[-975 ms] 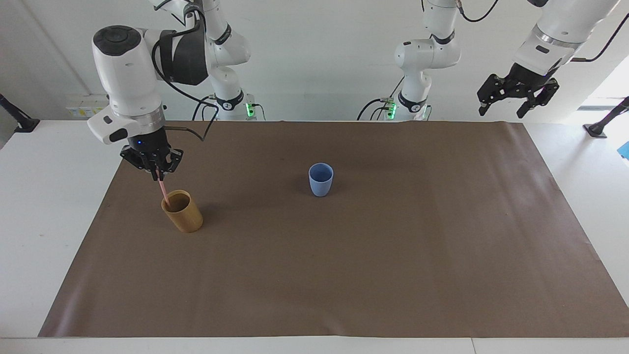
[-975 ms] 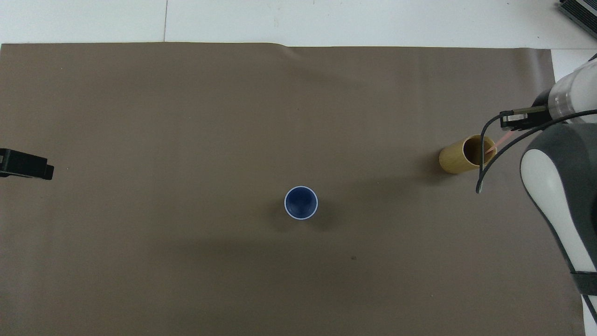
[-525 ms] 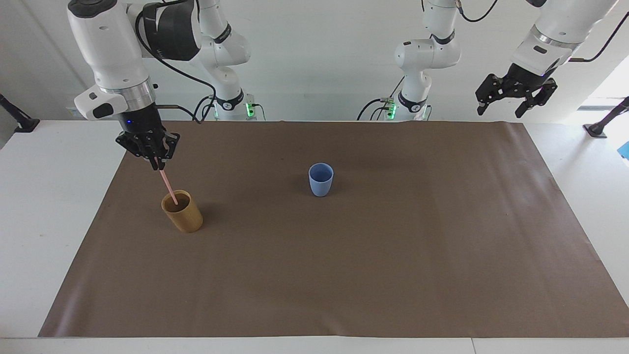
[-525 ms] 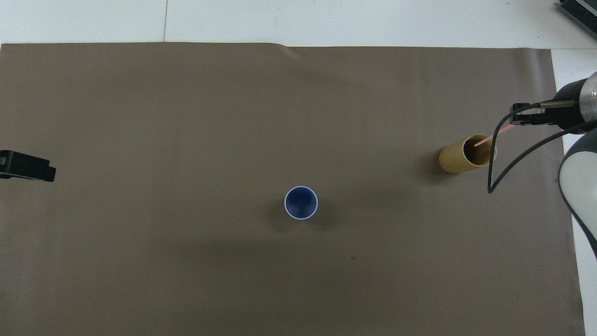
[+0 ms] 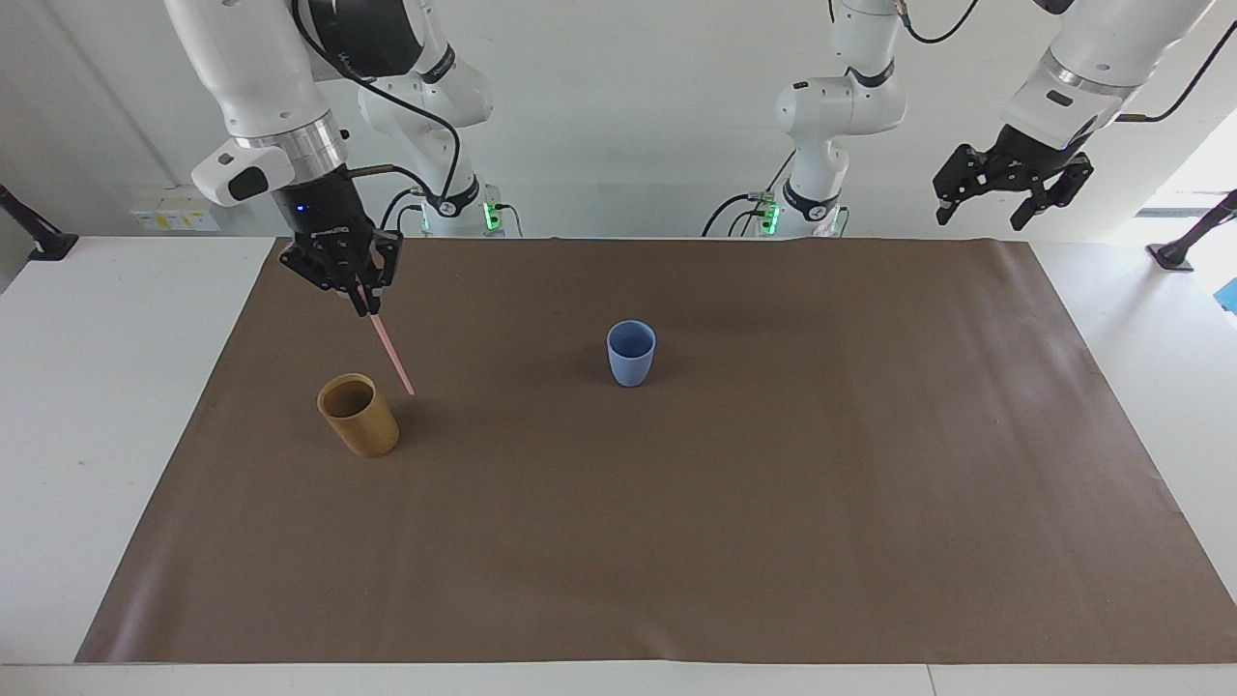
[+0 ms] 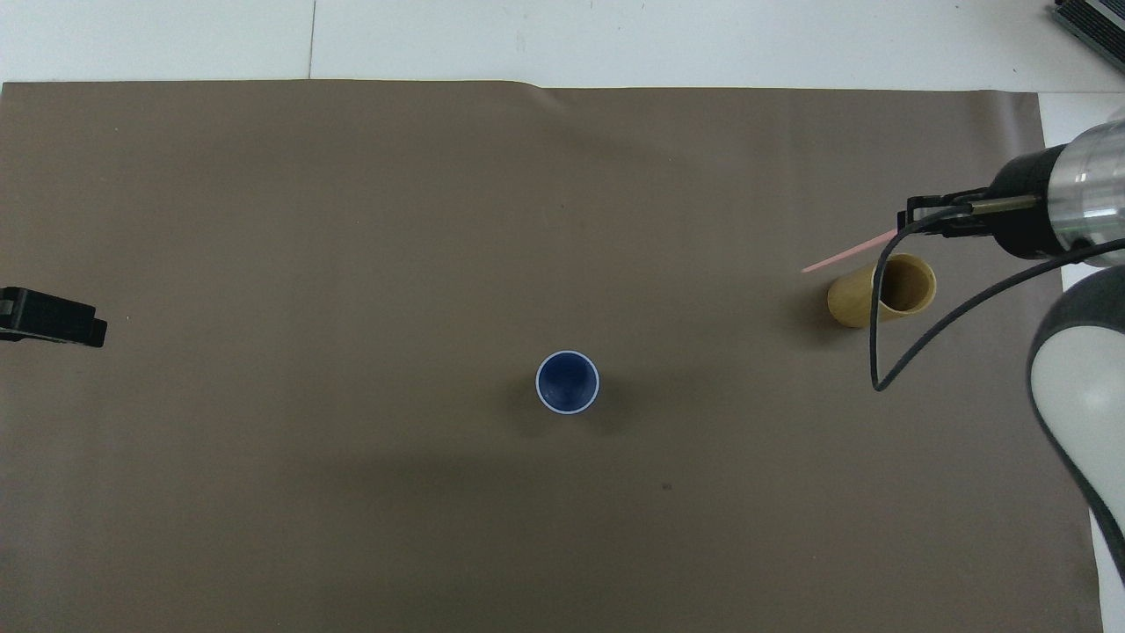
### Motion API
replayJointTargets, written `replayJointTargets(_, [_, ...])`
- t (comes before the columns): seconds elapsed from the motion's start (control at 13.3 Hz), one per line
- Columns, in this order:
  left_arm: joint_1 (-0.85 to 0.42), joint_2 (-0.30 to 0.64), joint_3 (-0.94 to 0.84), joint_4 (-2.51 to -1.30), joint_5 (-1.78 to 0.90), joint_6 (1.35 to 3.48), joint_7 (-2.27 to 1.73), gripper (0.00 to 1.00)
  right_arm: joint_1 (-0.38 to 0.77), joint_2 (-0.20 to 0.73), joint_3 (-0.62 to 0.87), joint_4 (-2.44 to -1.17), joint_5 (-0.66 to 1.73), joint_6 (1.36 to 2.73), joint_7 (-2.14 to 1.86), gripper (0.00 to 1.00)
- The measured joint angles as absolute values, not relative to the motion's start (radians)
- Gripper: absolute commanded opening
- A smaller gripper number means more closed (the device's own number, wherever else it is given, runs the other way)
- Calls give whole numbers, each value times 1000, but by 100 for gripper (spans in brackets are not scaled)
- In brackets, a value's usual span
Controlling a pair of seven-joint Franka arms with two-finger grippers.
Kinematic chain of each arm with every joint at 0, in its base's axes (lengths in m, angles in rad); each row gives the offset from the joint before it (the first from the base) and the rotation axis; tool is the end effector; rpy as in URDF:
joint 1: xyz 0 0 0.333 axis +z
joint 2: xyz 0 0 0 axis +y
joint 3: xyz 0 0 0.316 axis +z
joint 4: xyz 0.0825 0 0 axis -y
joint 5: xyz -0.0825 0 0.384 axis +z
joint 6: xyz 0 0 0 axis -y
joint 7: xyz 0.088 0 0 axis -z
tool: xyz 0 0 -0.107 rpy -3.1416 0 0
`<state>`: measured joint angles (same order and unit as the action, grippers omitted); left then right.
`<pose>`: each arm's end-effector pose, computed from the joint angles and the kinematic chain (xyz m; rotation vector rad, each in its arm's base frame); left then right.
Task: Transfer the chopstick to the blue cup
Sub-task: 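Carry the pink chopstick with the right gripper over the blue cup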
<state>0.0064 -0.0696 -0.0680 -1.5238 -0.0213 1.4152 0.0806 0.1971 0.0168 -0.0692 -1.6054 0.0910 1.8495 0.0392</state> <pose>0.5147 -0.0358 0.6702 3.1160 -0.2260 -0.0609 0.5796 0.0821 0.6262 -3.0141 -0.1112 -0.3319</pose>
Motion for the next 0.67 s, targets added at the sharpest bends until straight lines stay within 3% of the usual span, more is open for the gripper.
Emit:
replayJointTargets(0.3, [6,-70,-69,-1524,-21,1413,81,100,303,8,-36,-1605,93,1850,157,0])
replayJointTargets(0.67, [6,-70,-72,-1524,-21,1411,81,100,336,-29,104,-1618,93,1845,221,0])
